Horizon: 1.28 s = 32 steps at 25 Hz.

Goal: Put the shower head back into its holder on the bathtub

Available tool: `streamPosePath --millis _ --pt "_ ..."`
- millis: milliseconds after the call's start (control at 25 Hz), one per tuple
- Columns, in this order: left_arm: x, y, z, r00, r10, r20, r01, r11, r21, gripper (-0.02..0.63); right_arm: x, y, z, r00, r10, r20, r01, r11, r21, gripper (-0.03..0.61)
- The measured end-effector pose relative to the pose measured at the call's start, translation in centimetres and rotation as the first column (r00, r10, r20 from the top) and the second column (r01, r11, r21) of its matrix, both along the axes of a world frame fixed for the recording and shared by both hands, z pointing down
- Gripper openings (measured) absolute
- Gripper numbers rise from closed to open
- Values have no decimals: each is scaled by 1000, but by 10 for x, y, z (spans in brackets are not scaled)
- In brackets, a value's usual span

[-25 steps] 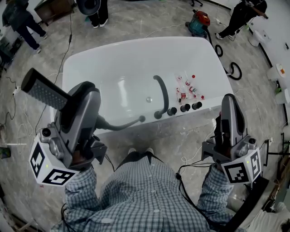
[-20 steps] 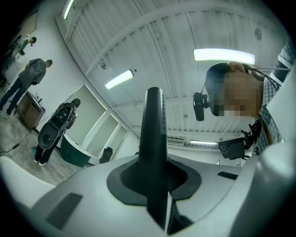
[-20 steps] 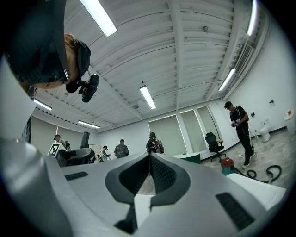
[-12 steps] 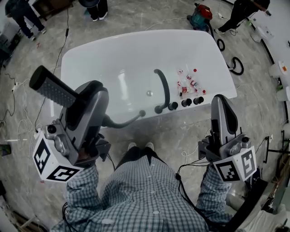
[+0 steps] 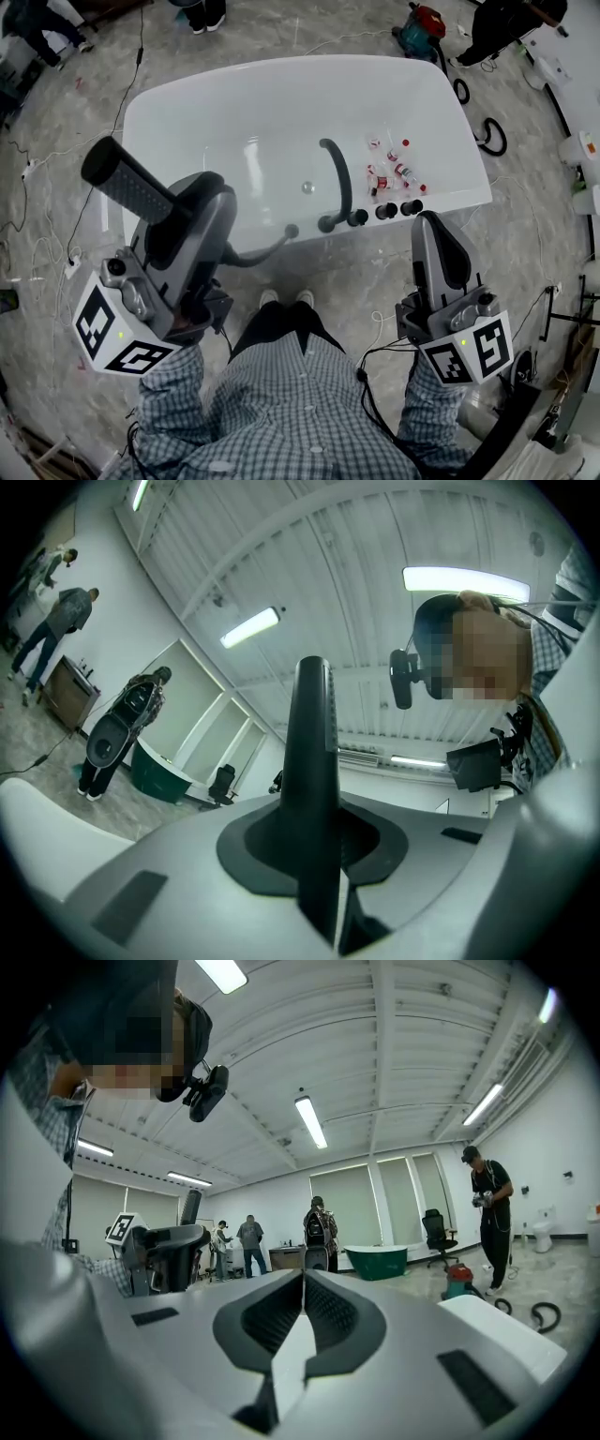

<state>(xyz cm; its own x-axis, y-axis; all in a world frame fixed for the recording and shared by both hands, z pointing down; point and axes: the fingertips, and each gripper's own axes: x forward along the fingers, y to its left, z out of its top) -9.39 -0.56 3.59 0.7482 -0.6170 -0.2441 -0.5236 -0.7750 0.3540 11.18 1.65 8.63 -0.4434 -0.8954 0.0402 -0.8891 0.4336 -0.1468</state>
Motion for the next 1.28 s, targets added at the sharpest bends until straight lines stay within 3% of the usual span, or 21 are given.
streamPosePath --millis 560,1280 --pt "8 -6 48 999 22 24 -21 998 -63 77 0 -5 47 1000 4 22 -2 997 -76 17" --pt "22 -26 117 998 10 54 -4 994 -111 77 5 -5 118 1000 15 -14 -18 983 -182 17"
